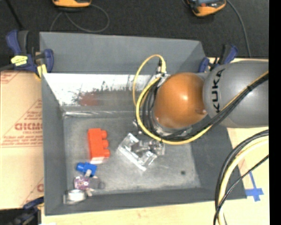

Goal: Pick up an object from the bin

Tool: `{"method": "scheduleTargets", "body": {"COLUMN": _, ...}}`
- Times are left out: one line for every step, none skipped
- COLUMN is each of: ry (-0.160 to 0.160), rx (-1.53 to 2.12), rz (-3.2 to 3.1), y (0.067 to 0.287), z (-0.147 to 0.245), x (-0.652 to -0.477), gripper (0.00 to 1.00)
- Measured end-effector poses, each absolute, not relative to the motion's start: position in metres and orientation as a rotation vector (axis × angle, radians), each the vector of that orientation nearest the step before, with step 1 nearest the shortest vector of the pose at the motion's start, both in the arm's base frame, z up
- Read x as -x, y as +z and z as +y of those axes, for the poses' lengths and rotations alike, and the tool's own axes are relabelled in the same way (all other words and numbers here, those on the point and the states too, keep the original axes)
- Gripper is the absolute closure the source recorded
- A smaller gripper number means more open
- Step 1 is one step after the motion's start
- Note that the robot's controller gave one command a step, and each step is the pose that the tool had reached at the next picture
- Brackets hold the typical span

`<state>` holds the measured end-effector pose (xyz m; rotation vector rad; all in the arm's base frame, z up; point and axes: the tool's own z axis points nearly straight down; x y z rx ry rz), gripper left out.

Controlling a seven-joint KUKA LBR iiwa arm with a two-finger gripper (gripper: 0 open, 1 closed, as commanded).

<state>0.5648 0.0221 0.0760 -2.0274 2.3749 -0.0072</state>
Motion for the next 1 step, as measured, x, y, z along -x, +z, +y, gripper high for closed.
{"method": "scheduleTargets", "body": {"ry": 0.000, "rx": 2.028, "rz": 2.396, "y": 0.0876, "z": 0.0216, "x": -0.5652, "gripper": 1.00}}
